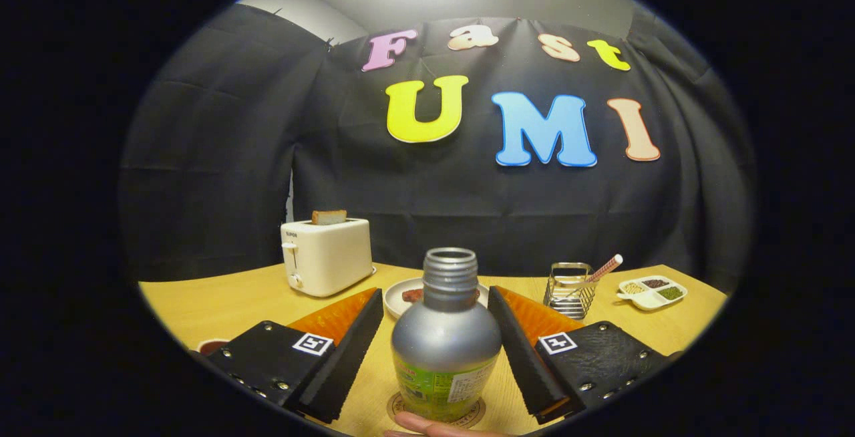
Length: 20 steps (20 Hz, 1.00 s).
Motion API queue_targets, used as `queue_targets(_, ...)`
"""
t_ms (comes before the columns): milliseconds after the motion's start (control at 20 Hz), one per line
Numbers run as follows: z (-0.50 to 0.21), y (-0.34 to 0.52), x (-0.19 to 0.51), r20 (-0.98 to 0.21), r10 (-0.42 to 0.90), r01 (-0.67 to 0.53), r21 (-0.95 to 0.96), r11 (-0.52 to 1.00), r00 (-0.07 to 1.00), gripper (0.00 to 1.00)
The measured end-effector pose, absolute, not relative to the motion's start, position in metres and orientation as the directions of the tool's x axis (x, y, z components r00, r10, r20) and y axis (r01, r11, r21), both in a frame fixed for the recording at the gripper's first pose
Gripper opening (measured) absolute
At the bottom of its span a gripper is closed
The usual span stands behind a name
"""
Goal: Take the bottle from table, then pour the juice into the cup, finally place the bottle on the coaster
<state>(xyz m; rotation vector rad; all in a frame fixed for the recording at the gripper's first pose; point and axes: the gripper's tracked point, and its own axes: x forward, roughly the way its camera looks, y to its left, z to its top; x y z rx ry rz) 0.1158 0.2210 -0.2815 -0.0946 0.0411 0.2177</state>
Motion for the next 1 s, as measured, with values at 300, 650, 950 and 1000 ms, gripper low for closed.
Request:
queue_targets(300, -0.192, 0.212, 0.087, 0.028, 0.173, -0.168, -0.127, 0.978, 0.985, 0.96)
queue_targets(650, -0.067, 0.174, 0.056, 0.078, 0.076, -0.065, -0.137, 0.988, 0.994, 0.96)
queue_targets(950, -0.01, 0.128, 0.049, 0.04, -0.022, 0.025, -0.078, 0.997, 0.999, 0.96)
queue_targets(1000, -0.006, 0.12, 0.045, 0.037, -0.031, 0.034, -0.081, 0.996, 0.999, 0.96)
